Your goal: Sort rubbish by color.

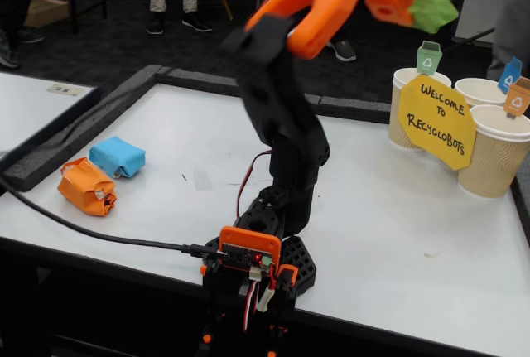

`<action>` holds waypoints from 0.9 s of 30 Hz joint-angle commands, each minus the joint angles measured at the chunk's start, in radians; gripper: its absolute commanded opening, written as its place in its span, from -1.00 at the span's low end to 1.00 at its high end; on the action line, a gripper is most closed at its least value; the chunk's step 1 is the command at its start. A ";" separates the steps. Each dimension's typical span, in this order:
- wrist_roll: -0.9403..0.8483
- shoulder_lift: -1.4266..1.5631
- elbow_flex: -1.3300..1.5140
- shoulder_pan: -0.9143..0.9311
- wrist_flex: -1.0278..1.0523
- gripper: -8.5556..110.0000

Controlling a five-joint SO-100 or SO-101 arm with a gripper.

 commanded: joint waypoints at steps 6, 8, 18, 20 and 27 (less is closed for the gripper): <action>-0.017 -0.275 -0.348 -0.044 0.041 -0.85; -0.012 -0.321 -0.391 -0.051 0.040 -0.85; -0.011 -0.566 -0.684 -0.063 0.092 -0.85; -0.009 -0.604 -0.709 -0.052 0.095 -0.83; -0.008 -0.670 -0.718 -0.011 0.091 -0.81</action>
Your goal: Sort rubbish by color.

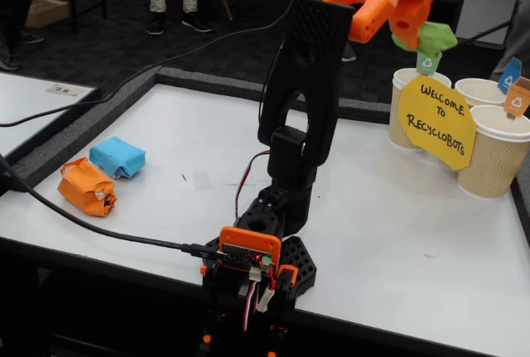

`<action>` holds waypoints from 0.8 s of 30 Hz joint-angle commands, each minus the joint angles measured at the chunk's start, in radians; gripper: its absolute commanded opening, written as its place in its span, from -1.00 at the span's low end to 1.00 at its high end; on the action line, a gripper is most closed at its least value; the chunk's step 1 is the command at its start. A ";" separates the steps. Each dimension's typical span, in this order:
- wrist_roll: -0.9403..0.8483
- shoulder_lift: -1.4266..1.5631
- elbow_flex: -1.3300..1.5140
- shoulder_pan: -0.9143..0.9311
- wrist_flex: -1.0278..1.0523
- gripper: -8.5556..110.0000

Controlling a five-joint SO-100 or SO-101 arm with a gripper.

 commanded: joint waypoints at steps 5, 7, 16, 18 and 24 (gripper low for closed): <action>-0.008 -0.006 -0.141 0.044 -0.031 -0.76; -0.009 -0.011 -0.141 0.044 -0.041 -0.73; -0.017 -0.040 -0.144 0.038 -0.098 -0.62; -0.017 -0.043 -0.144 0.038 -0.117 -0.61; -0.017 -0.044 -0.153 0.035 -0.130 -0.61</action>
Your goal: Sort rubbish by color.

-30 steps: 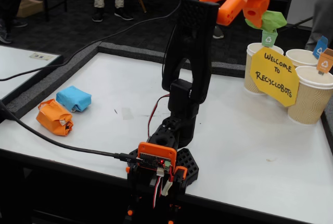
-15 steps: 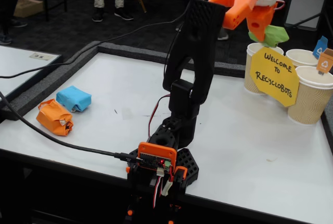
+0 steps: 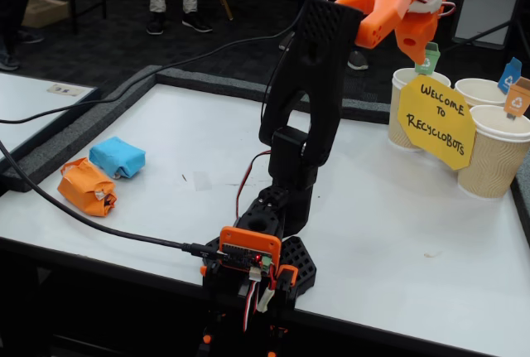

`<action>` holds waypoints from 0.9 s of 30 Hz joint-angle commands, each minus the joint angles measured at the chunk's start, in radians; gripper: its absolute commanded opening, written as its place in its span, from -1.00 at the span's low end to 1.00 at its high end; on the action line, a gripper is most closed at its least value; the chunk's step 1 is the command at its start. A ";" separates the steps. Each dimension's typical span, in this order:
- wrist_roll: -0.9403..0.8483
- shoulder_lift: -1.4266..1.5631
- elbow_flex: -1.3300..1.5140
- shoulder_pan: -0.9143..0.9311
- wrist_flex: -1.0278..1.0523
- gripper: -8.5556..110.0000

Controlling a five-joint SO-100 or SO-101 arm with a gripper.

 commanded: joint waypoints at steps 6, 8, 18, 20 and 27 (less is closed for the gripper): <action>-0.011 0.107 -0.238 -0.023 0.083 -0.78; -0.011 0.172 -0.244 -0.063 0.155 -0.81; -0.008 0.494 -0.155 -0.256 0.413 -0.85; -0.008 0.569 -0.086 -0.273 0.426 -0.85; -0.008 0.874 0.255 -0.313 0.440 -0.85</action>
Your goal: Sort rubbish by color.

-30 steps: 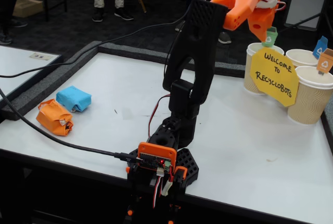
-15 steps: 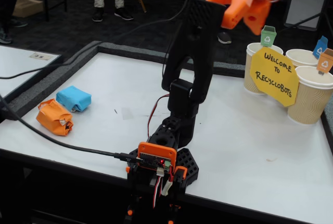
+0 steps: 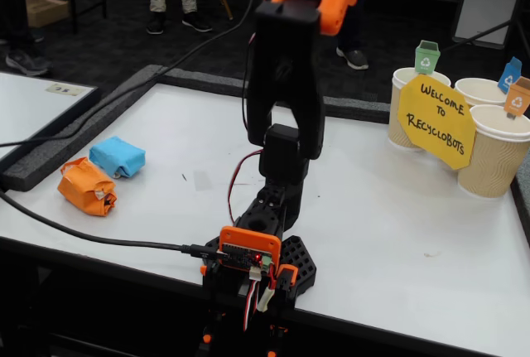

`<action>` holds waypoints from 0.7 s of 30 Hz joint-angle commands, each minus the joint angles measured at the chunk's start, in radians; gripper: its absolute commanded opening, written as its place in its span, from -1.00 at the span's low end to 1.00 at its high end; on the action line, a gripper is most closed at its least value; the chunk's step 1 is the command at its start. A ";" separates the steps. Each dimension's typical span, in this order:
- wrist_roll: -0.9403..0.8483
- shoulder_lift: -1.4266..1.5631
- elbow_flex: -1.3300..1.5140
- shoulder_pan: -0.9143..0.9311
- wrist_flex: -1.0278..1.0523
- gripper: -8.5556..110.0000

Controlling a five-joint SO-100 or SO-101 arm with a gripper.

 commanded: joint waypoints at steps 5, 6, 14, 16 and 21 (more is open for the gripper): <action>-0.008 0.468 0.370 -0.078 -0.026 -0.85; -0.008 0.520 0.428 -0.083 -0.041 -0.85; -0.006 0.861 0.793 -0.207 -0.094 -0.85; -0.006 0.946 0.879 -0.215 -0.112 -0.85; -0.005 1.077 1.058 -0.219 -0.155 -0.85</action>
